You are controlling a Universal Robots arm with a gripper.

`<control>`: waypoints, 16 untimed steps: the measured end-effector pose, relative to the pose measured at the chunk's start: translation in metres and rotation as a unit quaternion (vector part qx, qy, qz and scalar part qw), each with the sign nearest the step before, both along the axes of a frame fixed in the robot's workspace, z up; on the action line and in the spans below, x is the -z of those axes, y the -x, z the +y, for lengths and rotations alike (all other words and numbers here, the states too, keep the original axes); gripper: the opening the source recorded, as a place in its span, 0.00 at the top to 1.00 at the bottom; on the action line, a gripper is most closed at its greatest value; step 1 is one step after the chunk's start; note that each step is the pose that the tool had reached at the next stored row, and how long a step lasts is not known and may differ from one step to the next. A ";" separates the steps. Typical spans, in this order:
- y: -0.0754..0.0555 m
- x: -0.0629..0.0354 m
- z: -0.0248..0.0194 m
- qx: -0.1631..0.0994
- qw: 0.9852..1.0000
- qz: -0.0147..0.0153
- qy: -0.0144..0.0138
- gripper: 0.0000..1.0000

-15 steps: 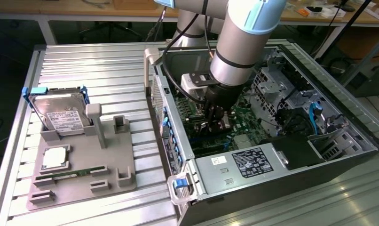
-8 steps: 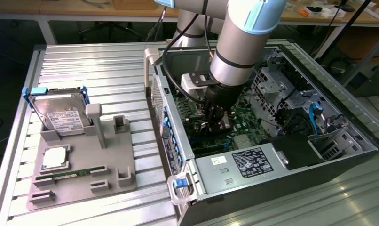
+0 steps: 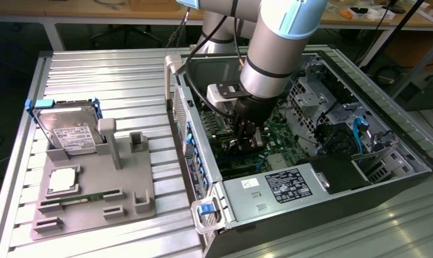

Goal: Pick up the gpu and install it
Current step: 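Insert the gpu into the slot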

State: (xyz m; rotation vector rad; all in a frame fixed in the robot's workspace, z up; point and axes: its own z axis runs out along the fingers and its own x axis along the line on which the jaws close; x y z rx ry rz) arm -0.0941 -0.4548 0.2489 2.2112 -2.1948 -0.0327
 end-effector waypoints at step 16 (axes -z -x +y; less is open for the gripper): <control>-0.002 -0.0003 -0.0004 0.015 1.000 0.000 0.000 0.73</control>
